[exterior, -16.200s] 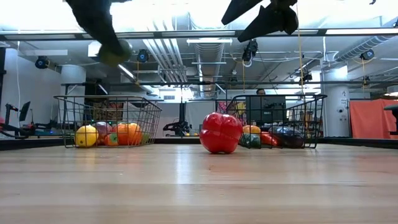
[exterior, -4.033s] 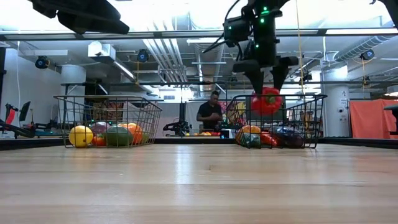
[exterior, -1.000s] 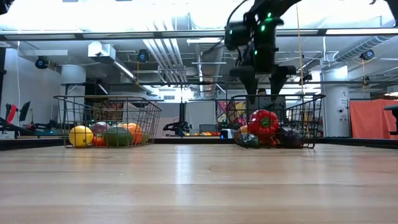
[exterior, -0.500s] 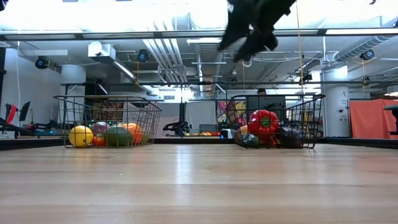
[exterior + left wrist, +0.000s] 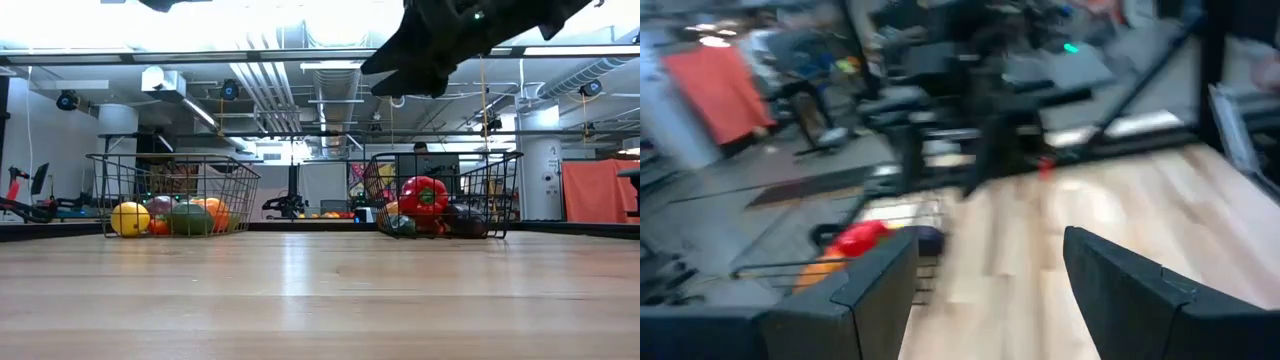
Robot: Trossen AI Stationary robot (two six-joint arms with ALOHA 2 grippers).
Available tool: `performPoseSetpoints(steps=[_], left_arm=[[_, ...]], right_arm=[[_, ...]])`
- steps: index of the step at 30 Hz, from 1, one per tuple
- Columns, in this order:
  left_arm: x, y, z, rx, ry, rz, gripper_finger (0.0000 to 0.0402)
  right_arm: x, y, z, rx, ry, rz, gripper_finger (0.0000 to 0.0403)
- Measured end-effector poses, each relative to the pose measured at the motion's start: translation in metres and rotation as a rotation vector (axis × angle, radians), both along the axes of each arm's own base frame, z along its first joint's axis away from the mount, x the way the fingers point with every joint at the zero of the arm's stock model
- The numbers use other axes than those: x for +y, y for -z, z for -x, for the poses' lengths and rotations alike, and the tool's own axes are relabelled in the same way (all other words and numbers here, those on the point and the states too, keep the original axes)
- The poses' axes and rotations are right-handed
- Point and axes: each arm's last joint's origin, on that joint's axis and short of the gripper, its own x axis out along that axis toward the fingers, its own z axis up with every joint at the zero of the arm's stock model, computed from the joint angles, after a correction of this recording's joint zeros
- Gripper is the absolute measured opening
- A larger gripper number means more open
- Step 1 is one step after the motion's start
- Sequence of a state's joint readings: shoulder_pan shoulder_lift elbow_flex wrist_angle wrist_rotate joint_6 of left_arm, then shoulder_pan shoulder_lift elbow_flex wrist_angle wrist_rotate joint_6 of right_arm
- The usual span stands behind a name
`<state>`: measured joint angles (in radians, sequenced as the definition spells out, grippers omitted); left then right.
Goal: Sort produce into baskets
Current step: Return to Home Position
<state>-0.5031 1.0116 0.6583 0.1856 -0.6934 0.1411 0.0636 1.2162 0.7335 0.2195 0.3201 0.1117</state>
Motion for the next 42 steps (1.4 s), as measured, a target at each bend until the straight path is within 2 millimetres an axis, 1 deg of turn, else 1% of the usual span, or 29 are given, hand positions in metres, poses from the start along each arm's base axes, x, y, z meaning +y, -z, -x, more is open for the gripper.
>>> performPoseSetpoints(steps=[4,9,14,19,21,24,26,28,31,33,35,38,42], left_arm=[[0.032,0.006,0.025,-0.071,-0.079,0.022,0.0233],[0.057,0.015,0.066,-0.205,-0.097,0.046,0.0233],[0.072,0.025,0.099,-0.356,-0.114,0.072,0.0233],[0.082,0.032,0.125,-0.455,-0.141,0.085,0.0233],[0.085,0.037,0.132,-0.464,-0.16,0.091,0.0233],[0.086,0.043,0.13,-0.417,-0.229,0.071,0.0233],[0.085,0.046,0.128,-0.408,-0.236,0.069,0.0233],[0.084,0.057,0.125,-0.384,-0.221,0.07,0.0233],[0.082,0.069,0.12,-0.376,-0.198,0.093,0.0233],[0.081,0.082,0.116,-0.356,-0.199,0.108,0.0233],[0.08,0.096,0.112,-0.339,-0.204,0.118,0.0233],[0.08,0.104,0.111,-0.299,-0.228,0.164,0.0233],[0.082,0.108,0.111,-0.277,-0.319,0.176,0.0233]], right_arm=[[-0.004,-0.01,0.008,-0.027,-0.056,0.048,0.033],[-0.007,-0.024,0.024,-0.079,-0.081,0.099,0.032],[-0.008,-0.027,0.049,-0.126,-0.094,0.126,0.0312],[-0.008,-0.019,0.081,-0.173,-0.096,0.113,0.0306],[-0.009,-0.015,0.093,-0.203,-0.102,0.1,0.0304],[-0.009,-0.006,0.111,-0.238,-0.115,0.088,0.0304],[-0.008,0.0,0.122,-0.267,-0.12,0.089,0.0304],[-0.008,0.007,0.133,-0.295,-0.131,0.094,0.0304],[-0.008,0.014,0.154,-0.416,-0.164,0.103,0.0304],[-0.007,0.022,0.165,-0.484,-0.191,0.102,0.0304],[-0.006,0.034,0.169,-0.525,-0.23,0.097,0.0304],[-0.006,0.053,0.173,-0.57,-0.258,0.097,0.0304],[-0.006,0.057,0.175,-0.519,-0.267,0.143,0.0304]])
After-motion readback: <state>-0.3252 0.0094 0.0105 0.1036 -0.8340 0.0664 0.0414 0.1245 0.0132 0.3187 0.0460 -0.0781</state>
